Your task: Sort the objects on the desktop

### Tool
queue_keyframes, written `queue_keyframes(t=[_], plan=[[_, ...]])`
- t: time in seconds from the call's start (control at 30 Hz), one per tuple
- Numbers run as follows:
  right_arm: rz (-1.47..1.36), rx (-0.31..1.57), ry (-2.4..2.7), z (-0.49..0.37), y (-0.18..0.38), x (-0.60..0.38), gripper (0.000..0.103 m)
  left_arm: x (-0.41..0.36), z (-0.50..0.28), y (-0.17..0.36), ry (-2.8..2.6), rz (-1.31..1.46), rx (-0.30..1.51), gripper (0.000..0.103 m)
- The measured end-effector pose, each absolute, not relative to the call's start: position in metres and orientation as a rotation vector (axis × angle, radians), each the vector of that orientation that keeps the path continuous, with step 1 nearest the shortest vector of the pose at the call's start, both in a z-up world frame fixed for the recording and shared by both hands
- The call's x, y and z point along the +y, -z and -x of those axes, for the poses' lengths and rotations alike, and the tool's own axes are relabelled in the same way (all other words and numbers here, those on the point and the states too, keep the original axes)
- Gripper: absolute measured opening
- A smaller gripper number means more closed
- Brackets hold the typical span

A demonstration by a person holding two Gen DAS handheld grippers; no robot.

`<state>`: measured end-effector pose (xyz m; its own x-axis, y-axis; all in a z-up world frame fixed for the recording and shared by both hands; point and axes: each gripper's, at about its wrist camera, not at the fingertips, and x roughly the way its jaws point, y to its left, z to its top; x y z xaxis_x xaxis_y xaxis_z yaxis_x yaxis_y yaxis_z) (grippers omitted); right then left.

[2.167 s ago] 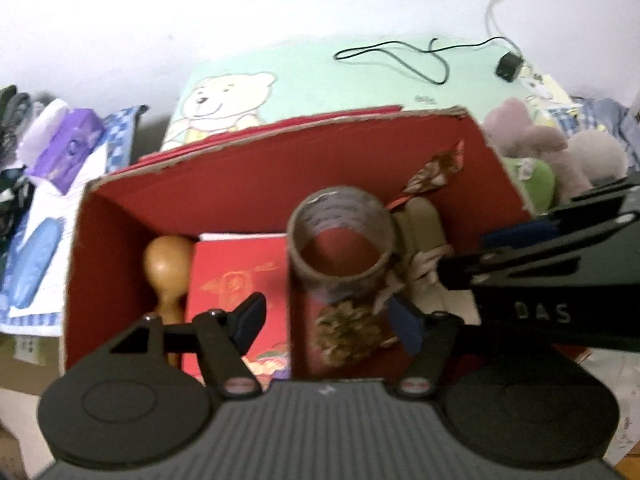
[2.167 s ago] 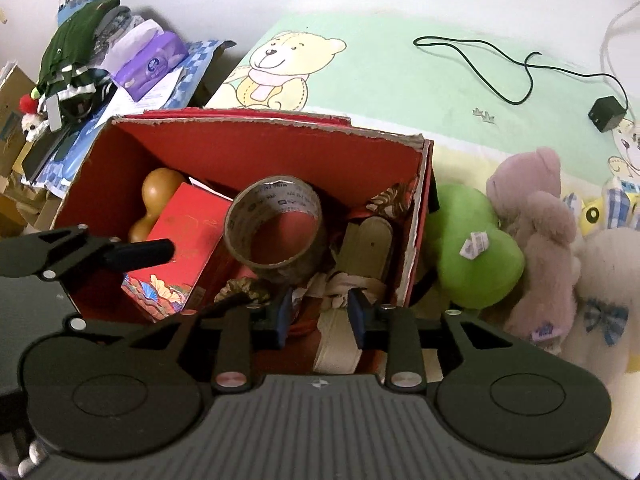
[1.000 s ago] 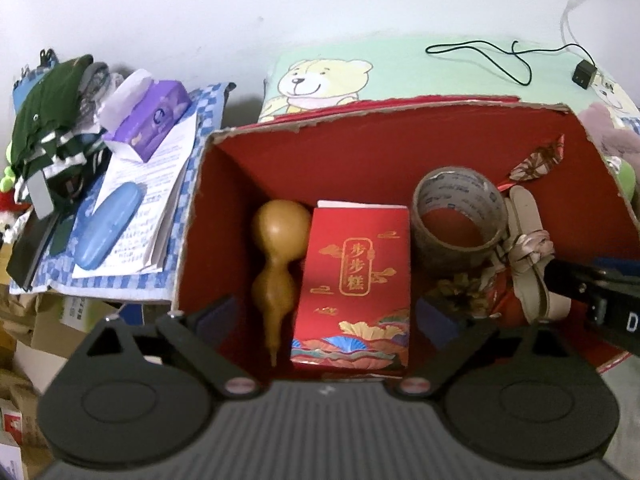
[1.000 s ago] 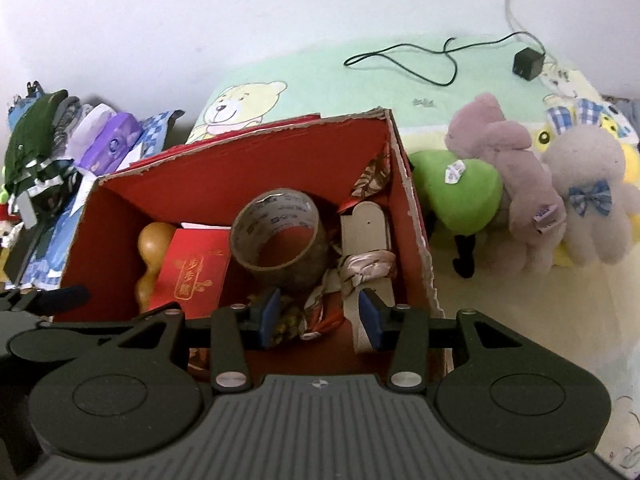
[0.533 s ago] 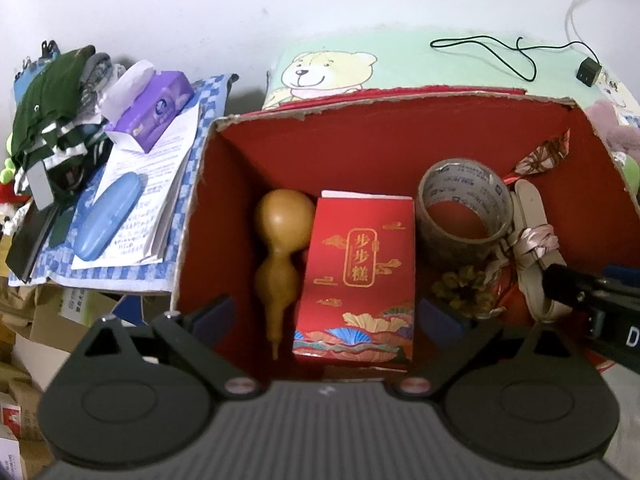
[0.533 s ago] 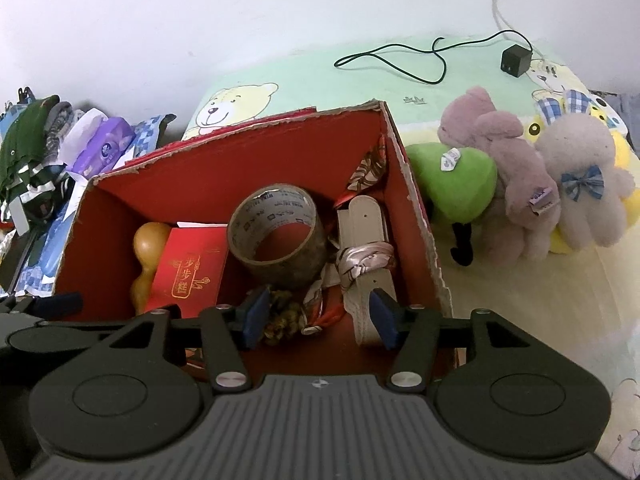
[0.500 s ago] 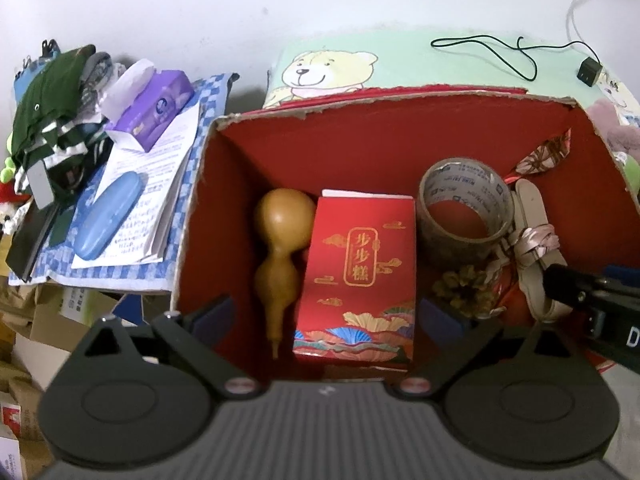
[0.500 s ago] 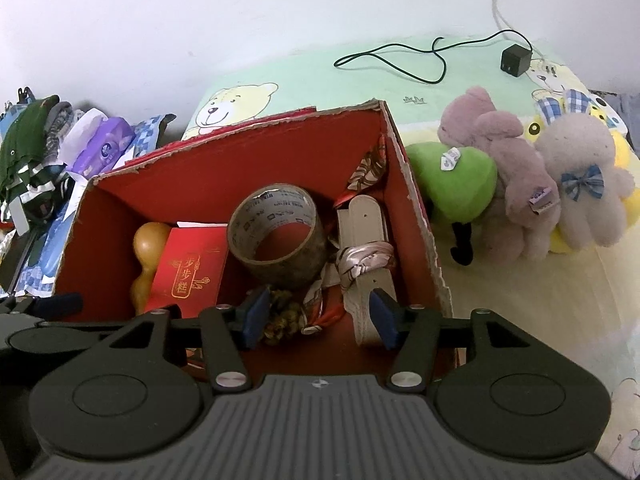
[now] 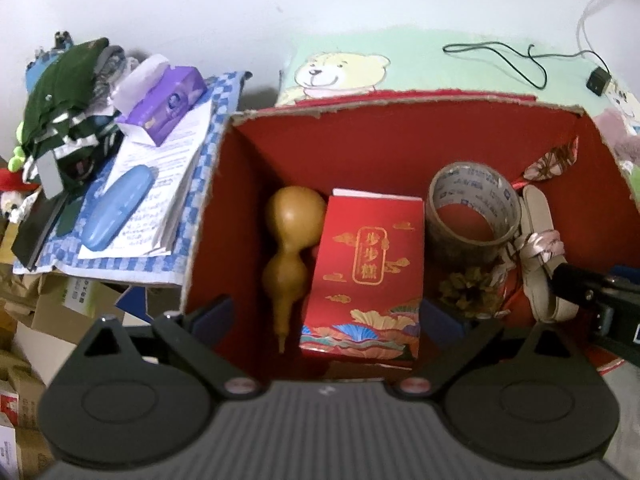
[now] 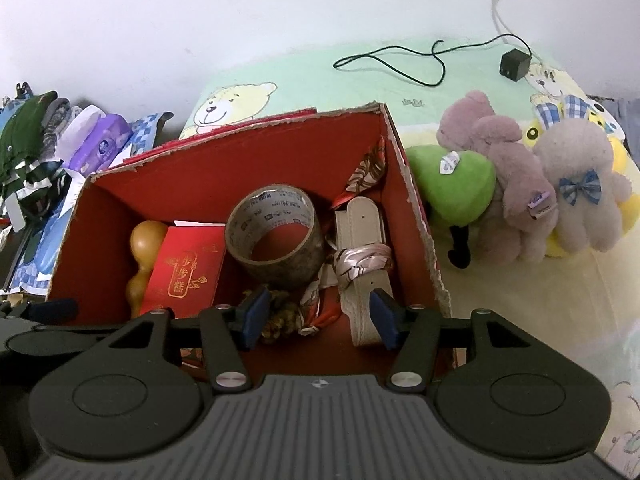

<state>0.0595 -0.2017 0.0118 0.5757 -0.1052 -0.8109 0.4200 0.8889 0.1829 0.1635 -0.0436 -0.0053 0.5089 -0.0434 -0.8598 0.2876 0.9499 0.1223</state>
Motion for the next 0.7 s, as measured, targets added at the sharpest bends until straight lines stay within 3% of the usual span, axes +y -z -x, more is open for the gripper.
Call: queue_keyframes(t=[0.7], plan=[[-0.313,0.817,0.206,-0.034,-0.053,-0.222,0.063,-0.059,-0.108,-0.052,0.097,-0.213,0.927,0.099]])
